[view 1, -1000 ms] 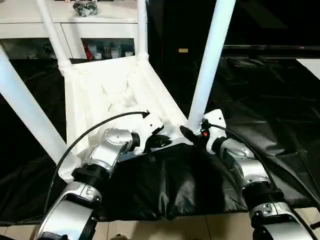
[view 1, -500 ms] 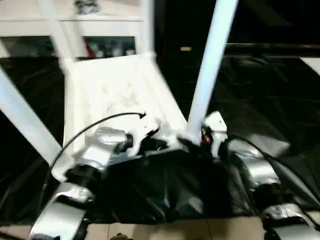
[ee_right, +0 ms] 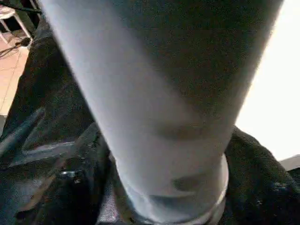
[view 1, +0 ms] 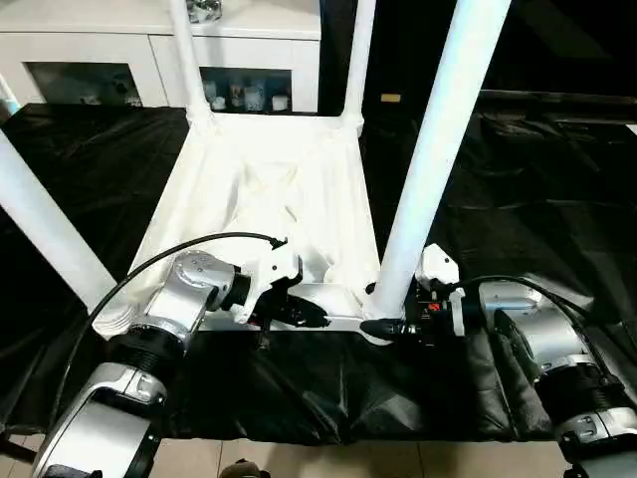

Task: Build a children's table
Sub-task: Rotate leg to tighten

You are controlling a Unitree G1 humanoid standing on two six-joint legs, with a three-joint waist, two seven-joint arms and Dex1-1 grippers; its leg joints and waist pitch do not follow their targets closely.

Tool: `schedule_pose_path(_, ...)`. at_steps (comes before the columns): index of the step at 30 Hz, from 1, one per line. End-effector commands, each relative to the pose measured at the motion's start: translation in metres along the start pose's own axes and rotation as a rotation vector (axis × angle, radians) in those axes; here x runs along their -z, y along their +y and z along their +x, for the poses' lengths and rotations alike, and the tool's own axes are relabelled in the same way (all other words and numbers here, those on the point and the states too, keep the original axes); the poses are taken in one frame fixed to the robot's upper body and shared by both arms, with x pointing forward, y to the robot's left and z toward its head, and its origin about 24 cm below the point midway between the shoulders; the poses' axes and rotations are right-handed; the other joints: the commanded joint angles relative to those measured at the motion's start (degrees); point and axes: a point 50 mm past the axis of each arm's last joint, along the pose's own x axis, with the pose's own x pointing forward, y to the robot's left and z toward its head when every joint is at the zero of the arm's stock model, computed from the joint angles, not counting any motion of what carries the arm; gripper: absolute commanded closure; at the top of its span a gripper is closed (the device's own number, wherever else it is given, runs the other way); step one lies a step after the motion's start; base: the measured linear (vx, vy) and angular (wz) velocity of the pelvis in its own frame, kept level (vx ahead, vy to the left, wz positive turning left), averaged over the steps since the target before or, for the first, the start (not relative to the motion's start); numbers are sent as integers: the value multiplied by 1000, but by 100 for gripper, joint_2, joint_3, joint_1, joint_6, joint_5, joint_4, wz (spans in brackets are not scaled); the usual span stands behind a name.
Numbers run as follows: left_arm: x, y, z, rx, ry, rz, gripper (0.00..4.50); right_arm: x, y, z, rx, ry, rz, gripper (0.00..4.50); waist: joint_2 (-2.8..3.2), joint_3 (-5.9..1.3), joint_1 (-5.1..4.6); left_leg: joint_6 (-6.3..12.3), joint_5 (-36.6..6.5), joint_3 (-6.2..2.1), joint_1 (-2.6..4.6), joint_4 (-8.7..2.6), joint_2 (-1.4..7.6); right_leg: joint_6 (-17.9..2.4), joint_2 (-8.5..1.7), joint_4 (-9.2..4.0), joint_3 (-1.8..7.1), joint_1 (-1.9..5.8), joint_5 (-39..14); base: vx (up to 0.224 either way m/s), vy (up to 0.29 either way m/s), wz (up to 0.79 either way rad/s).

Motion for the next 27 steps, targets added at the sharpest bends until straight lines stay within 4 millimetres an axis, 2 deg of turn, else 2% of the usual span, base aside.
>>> schedule_pose_path(1, -14, -1, 5, 31, -58, 51, 450, 2, 10, 13, -111, 32, -5, 155, -81, -376, 2, 405, -943, -90, 65, -347, 261, -1278, -418, -360, 259, 277, -1158, 0, 0, 0)
schedule_pose_path(5, -14, 0, 5, 23, -60, 51, 450, 1, 12, 15, -122, 23, -1, 166, -80, -381, 1, 458, -869, -86, 59, -336, 256, -1326, -415, -343, 254, 285, -988, 0, 0, 0)
schedule_pose_path(10, -15, 2, 8, -20, -74, 48, 450, 1, 14, 17, -116, -8, 19, 173, -76, -376, 3, 428, -939, -89, 68, -341, 261, -1298, -412, -358, 253, 279, -1137, 0, 0, 0)
schedule_pose_path(12, -18, 5, 13, -69, -93, 40, 450, 0, 12, 22, -60, -42, 41, 173, -75, -369, 5, 398, -975, -87, 76, -344, 263, -1295, -416, -372, 258, 267, -1181, 0, 0, 0)
schedule_pose_path(13, -24, 9, 27, -167, -122, 22, 450, 1, 2, 36, 140, -86, 87, 173, -75, -367, 5, 383, -1000, -91, 75, -346, 261, -1287, -416, -374, 255, 270, -1229, 0, 0, 0)
schedule_pose_path(14, -24, 10, 27, -173, -124, 20, 450, 1, 1, 36, 154, -88, 90, 173, -60, -342, -45, 285, -1094, -93, 69, -365, 255, -1264, -419, -395, 266, 236, -1385, 0, 0, 0)
schedule_pose_path(15, -27, 11, 33, -212, -129, 13, 450, 2, -4, 42, 240, -96, 116, 174, -61, -336, -64, 146, -1347, -125, 103, -382, 244, -1171, -447, -449, 249, 241, -1870, 0, 0, 0)
schedule_pose_path(17, -31, 13, 44, -269, -135, -7, 450, 4, -9, 52, 363, -98, 154, 174, -76, -323, -144, 28, -1529, -145, 93, -401, 232, -1001, -447, -489, 252, 244, -2296, 0, 0, 0)
schedule_pose_path(19, -33, 13, 47, -287, -138, -12, 450, 4, -10, 55, 396, -93, 163, 174, -94, -316, -198, 19, -1612, -157, 84, -406, 208, -876, -436, -517, 242, 257, -2528, 0, 0, 0)
schedule_pose_path(20, -37, 13, 54, -309, -148, -26, 450, 3, -11, 62, 455, -95, 186, 174, -86, -296, -218, 63, -1699, -151, 108, -406, 203, -770, -435, -569, 254, 219, -2773, 0, 0, 0)
schedule_pose_path(22, -41, 12, 61, -327, -156, -34, 450, 1, -11, 69, 496, -108, 212, 174, -97, -296, -237, 63, -1713, -155, 120, -408, 197, -722, -435, -581, 257, 206, -2891, 0, 0, 0)
schedule_pose_path(23, -42, 11, 64, -326, -157, -34, 450, -1, -10, 72, 500, -120, 219, 174, -94, -303, -245, 77, -1678, -166, 100, -412, 188, -671, -441, -590, 246, 230, -2957, 0, 0, 0)
schedule_pose_path(24, -44, 8, 67, -309, -161, -24, 450, -5, -7, 77, 473, -137, 200, 118, -82, -304, -250, 106, -1674, -162, 111, -415, 194, -656, -431, -605, 249, 215, -2911, 0, 0, 0)
schedule_pose_path(27, -45, 7, 69, -307, -164, -21, 450, -7, -5, 79, 467, -143, 188, 99, -76, -324, -249, 171, -1589, -148, 100, -415, 199, -760, -412, -569, 262, 219, -2513, 0, 0, 0)
